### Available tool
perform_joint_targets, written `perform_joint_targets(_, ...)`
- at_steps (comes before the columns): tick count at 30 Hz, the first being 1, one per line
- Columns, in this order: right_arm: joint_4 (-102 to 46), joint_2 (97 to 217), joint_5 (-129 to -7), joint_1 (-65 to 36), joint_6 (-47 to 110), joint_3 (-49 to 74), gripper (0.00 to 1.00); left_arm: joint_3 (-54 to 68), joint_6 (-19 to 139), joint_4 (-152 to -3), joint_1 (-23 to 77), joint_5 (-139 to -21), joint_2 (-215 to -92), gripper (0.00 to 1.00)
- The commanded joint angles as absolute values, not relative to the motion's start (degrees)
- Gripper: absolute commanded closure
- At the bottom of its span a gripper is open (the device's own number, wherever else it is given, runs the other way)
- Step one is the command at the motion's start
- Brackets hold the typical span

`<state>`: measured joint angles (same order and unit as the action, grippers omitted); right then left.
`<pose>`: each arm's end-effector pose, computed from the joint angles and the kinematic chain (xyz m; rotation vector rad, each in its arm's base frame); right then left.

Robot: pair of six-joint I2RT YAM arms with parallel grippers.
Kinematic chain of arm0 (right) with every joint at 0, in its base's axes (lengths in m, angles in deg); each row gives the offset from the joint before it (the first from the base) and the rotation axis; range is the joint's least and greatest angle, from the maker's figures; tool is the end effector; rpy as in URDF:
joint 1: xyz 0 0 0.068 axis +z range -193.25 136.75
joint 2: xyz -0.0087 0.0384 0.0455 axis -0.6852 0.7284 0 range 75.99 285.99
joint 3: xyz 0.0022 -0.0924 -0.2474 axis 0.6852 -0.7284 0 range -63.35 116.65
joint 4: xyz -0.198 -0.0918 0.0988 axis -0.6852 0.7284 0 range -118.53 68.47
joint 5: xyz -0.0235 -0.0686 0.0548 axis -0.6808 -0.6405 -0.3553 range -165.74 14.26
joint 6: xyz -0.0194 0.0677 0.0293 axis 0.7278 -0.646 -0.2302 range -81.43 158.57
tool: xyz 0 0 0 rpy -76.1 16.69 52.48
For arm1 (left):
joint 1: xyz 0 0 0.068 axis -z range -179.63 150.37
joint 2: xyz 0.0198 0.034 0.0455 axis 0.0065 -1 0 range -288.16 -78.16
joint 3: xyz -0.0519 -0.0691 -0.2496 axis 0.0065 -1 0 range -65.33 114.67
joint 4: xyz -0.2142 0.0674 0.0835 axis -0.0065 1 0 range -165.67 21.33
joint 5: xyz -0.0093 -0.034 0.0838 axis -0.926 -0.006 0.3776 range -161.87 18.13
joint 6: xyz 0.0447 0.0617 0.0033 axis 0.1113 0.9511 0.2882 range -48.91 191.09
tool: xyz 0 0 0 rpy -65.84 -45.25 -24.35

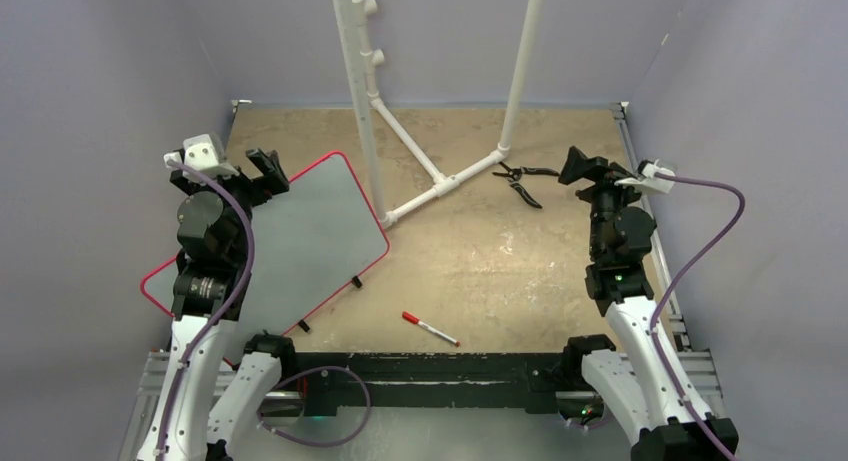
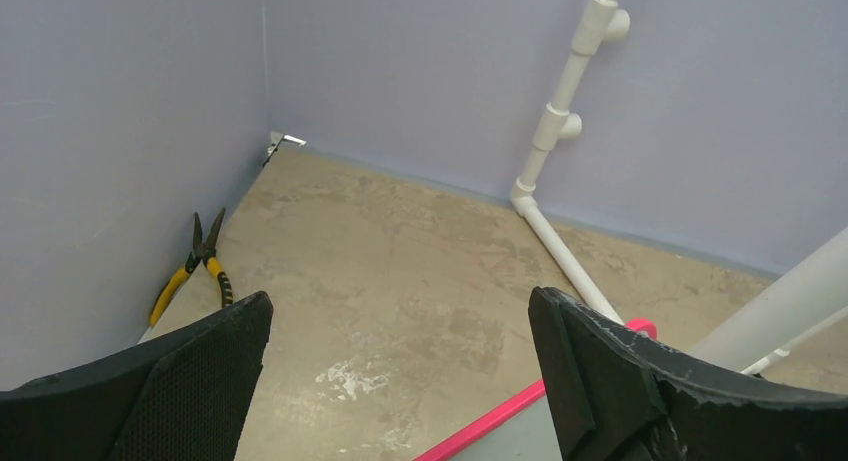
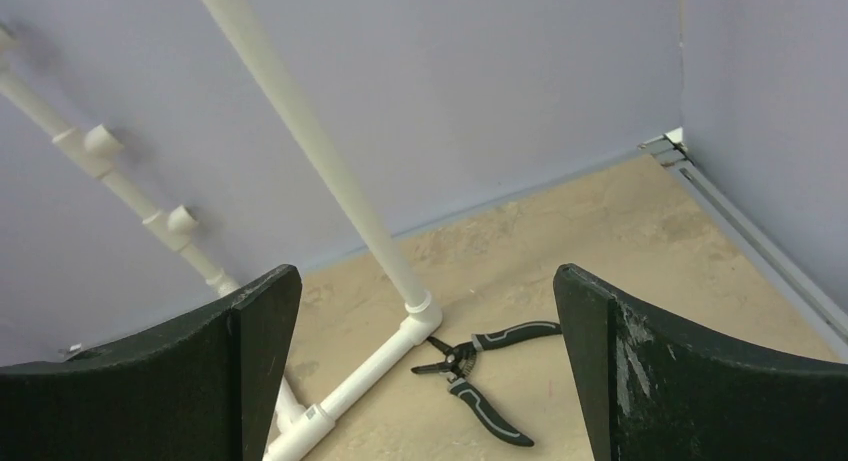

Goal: Write a sentence on the whiteboard
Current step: Move the whiteboard to the center of the board.

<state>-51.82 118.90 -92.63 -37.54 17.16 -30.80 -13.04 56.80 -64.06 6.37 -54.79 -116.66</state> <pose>0.1952 0.0007 0.3366 0.4288 1.2882 0.2006 0.1580 0.0025 0.3885 -0.3457 1.4953 -0.0533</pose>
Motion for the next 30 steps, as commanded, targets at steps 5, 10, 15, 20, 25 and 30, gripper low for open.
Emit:
perform_joint_targets(5,-57.7,120.6,-71.1,-37.0,23.1,-30.2,0.02,-8.8,54.8,-65.6,6.1,-56.8,-120.2,0.01)
perform_joint_targets(10,-58.0,124.5,-69.8,-26.6,24.7,-30.9,0.06,-9.2,54.5,-68.5,6.1,-59.1,-121.1,0.01)
perform_joint_targets(15,-62.9,128.5,-73.7,-10.3,22.3,-35.3,0.11,-13.5,55.3,-74.4,6.1,-62.9,-117.9,0.01)
perform_joint_targets(20,-71.1,137.0,-76.7,2.7,20.1,-38.3,0.18,-10.7,53.5,-73.6,6.1,-63.4,-119.4,0.01)
perform_joint_targets(25,-74.7,152.0,-80.6,14.4,20.9,-34.0,0.27,-10.2,52.6,-74.6,6.1,-63.2,-122.2,0.01)
perform_joint_targets(30,-73.2,166.7,-84.3,22.0,23.8,-24.6,0.33,-15.0,54.4,-78.7,6.1,-61.3,-119.8,0.01)
